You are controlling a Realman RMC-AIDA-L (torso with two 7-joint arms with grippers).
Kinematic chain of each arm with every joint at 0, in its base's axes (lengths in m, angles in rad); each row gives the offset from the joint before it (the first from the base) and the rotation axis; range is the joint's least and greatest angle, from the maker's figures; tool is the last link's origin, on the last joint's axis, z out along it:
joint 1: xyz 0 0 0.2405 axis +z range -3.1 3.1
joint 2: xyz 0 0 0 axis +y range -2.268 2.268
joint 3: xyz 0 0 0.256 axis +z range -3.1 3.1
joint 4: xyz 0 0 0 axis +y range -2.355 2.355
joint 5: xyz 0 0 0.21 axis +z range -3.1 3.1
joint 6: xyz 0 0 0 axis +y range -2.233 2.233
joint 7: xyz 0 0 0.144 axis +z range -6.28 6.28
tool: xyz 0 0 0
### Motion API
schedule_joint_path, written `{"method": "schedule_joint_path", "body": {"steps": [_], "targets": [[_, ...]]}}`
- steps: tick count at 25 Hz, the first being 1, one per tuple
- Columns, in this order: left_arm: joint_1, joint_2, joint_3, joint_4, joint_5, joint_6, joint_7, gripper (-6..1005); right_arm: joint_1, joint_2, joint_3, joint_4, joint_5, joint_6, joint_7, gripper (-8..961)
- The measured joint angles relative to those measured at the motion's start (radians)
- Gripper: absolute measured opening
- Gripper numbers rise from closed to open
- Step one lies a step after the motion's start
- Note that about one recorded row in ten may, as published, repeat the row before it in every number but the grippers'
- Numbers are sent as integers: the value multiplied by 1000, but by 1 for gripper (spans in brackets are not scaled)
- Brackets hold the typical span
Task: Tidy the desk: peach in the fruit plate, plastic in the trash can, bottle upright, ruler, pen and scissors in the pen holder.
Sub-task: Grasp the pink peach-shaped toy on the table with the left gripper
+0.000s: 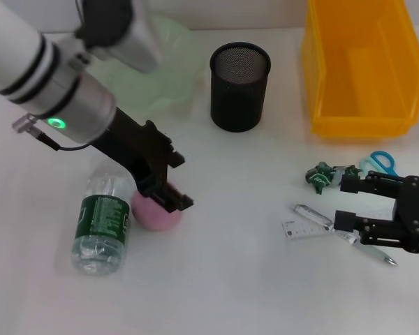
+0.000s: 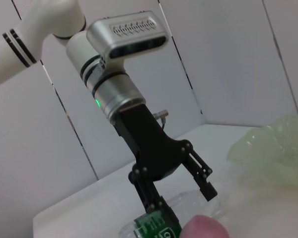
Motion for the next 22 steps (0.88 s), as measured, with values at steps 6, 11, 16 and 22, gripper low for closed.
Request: {"method": "schedule_joint_path", "body": {"steps": [6, 11, 16, 22], "targets": [[0, -6, 234, 36, 160, -100, -135, 756, -2, 0, 9, 22, 0, 3, -23, 772], [2, -6, 251, 35, 171, -111, -151, 730, 0, 2, 10, 24, 0, 7, -30, 772], [4, -6, 260, 27, 172, -113, -153, 704, 4, 1, 10, 25, 0, 7, -30, 772], [8, -6, 265, 28, 172, -118, -153, 672, 5, 3, 10, 26, 1, 7, -31, 771]]}}
